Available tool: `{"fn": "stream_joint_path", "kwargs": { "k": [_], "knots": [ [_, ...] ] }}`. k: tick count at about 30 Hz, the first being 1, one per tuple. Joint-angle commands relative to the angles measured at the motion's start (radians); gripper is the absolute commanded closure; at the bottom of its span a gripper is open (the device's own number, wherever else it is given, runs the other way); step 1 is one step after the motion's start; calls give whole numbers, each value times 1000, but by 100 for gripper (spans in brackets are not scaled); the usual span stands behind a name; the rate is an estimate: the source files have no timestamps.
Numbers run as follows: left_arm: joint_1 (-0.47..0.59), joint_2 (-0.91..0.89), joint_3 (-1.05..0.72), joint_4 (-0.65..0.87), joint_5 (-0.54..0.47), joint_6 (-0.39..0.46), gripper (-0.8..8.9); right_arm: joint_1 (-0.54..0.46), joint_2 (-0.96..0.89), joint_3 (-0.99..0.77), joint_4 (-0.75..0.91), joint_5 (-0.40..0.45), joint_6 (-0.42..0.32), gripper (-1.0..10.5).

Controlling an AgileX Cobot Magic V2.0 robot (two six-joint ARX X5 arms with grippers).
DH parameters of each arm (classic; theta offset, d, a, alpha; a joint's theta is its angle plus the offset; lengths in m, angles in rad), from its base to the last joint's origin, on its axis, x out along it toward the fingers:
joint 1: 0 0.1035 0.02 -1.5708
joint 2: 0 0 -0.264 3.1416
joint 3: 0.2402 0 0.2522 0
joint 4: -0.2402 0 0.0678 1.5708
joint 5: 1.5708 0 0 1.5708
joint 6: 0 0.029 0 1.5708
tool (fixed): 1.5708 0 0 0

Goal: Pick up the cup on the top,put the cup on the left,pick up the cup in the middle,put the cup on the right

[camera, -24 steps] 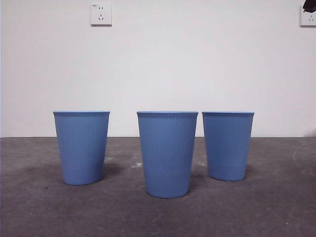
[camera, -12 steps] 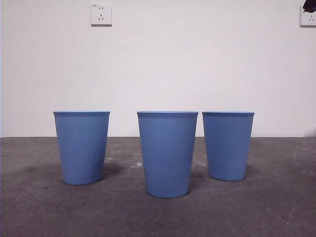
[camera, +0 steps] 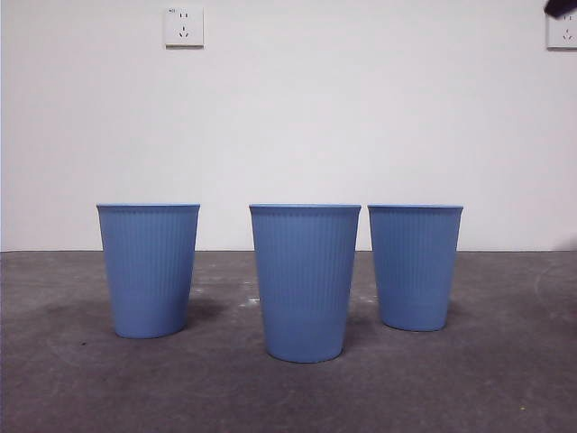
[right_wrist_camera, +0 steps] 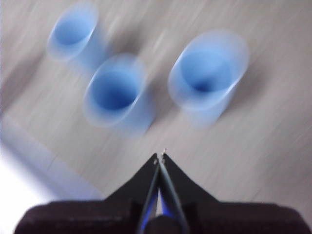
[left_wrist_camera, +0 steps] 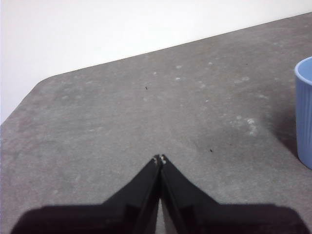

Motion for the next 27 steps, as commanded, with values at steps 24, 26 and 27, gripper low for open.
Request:
{"fn": "stream_joint_path", "kwargs": {
  "k": [24,26,27],
  "knots": [
    [2,-2,-12,1,-1,-9,816,-466,-784,-912,734,-1,-44,941],
    [2,-2,-12,1,-1,-9,816,-466,-801,-943,738,-2,-43,941],
    [2,-2,-12,1,-1,-9,816,-465,-808,-955,737,-2,-41,941]
  ]
}}
